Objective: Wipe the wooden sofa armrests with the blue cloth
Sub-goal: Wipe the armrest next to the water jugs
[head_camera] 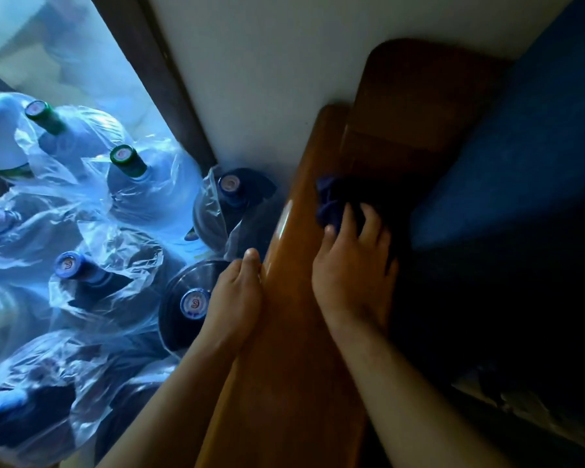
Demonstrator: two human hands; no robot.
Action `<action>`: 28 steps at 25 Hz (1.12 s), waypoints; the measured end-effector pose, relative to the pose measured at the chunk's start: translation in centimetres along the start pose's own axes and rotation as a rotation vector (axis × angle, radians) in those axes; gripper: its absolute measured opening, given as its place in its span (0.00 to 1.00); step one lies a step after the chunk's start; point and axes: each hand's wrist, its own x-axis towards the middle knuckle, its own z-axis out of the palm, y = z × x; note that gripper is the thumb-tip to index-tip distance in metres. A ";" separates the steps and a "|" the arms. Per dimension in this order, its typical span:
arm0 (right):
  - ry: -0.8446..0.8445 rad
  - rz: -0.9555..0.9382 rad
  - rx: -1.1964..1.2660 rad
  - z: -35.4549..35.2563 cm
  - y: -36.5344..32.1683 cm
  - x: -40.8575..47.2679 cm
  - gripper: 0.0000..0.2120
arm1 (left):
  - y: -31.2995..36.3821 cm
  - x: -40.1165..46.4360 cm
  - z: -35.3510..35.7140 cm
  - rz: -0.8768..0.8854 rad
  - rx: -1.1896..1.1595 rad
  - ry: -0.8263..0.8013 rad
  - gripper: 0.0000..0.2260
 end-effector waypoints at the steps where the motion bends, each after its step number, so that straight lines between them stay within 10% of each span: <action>1: 0.006 -0.094 0.032 0.4 -1.3 -1.3 0.23 | 0.2 0.2 0.1 0.006 -0.040 0.003 0.30; 5: -0.186 -0.512 0.046 1.2 -3.9 7.0 0.23 | 0.4 1.6 -0.7 -0.044 -0.092 -0.018 0.30; 15: -0.172 -0.172 -0.369 2.4 -9.4 16.7 0.28 | -5.4 -3.9 -5.4 -0.133 -0.117 -0.102 0.27; 23: -0.734 -1.278 -0.394 -1.7 -6.7 -12.2 0.28 | -14.0 -14.6 -10.5 -0.225 -0.004 -0.081 0.26; 28: -0.540 -0.815 -0.850 -1.2 -11.1 -3.7 0.26 | -19.9 -23.4 -13.6 -0.396 0.005 -0.029 0.32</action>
